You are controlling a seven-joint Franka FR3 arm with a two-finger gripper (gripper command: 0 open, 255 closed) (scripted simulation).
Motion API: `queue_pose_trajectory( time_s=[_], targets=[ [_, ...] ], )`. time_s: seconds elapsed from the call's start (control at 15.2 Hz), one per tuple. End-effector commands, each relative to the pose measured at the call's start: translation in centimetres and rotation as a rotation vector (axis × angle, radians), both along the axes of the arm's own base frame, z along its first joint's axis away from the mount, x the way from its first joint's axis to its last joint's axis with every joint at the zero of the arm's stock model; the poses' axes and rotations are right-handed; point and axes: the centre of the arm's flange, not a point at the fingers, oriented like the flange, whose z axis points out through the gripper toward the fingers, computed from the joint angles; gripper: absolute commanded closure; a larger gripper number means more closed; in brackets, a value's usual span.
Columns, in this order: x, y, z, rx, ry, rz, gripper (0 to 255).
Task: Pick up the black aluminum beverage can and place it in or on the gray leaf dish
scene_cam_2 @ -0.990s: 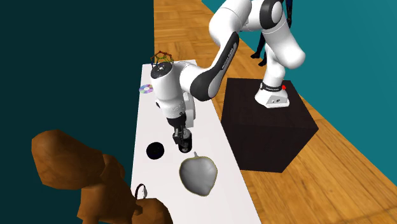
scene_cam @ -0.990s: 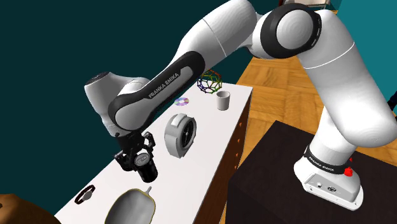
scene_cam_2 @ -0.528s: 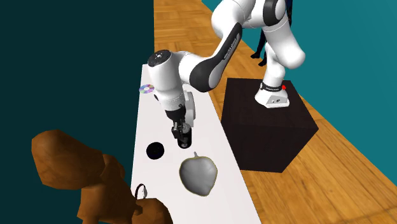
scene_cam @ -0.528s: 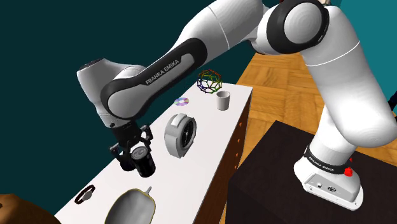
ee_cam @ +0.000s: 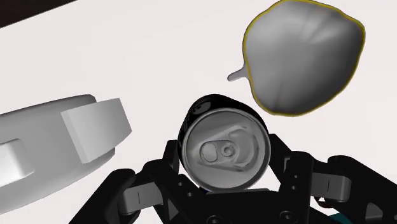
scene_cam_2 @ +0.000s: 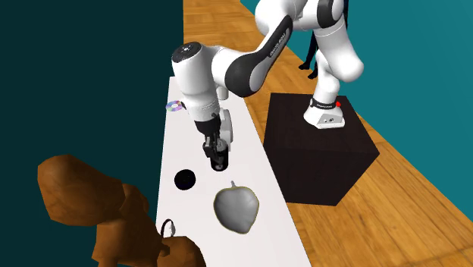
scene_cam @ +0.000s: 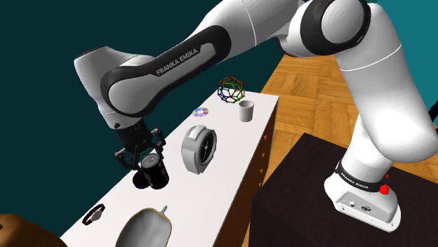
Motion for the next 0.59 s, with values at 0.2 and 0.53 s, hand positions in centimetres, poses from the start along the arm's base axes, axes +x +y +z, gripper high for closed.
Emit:
queue_pose_trajectory(
  time_s=[0.2,0.53],
  targets=[
    [-2.9,4.3,1.8,0.0,0.0,0.0,255],
    [-6.5,9.6,3.3,0.0,0.0,0.0,255]
  ],
)
